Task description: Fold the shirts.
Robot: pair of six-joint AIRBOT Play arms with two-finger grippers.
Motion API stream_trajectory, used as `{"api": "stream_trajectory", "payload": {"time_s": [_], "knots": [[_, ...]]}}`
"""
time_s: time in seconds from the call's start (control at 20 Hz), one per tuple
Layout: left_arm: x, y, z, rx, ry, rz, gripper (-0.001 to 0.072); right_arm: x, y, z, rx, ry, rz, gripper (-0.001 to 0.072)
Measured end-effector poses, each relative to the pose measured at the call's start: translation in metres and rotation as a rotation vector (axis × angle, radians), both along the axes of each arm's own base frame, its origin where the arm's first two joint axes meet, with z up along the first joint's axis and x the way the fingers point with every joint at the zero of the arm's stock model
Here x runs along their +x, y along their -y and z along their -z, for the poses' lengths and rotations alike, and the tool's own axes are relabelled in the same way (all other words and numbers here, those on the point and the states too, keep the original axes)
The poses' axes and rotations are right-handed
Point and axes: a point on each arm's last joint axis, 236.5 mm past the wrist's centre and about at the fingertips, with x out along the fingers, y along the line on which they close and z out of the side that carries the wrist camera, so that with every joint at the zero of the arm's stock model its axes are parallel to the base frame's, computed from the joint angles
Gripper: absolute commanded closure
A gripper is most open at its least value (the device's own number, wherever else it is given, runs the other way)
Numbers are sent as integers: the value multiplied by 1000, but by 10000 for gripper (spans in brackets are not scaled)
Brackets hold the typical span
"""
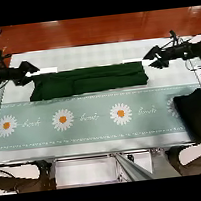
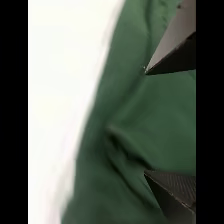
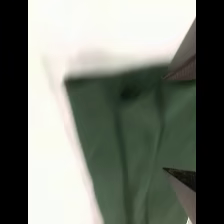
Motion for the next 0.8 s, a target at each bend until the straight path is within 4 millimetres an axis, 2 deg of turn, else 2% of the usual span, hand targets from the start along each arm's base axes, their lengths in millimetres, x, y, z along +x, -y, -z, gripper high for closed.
{"api": "stream_trajectory", "payload": {"time_s": [0.05, 0.15, 0.3, 0.4, 0.55, 0.7, 0.75, 0.8], "knots": [[-12, -12, 2, 16, -42, 1, 6, -8, 12, 4, -20, -32, 1, 92], [-31, -34, 1, 51, -82, -16, 5, -21, 22, 11, -35, -84, -8, 92], [-54, -25, -5, 57, -80, 8, 5, -29, 19, 26, -45, -138, -31, 92], [-63, 0, -18, 50, -16, 53, 5, -33, 6, 36, -44, -164, -62, 92], [-80, 54, -40, 34, 80, 147, 5, -31, -16, 49, -21, -186, -78, 93], [-95, 107, -48, 23, 129, 257, 6, -24, -43, 51, 33, -182, -84, 100], [-101, 125, -47, 17, 130, 302, 6, -21, -49, 51, 40, -173, -84, 196], [-104, 141, -46, 16, 139, 335, 7, -18, -55, 52, 40, -164, -84, 468]]}}
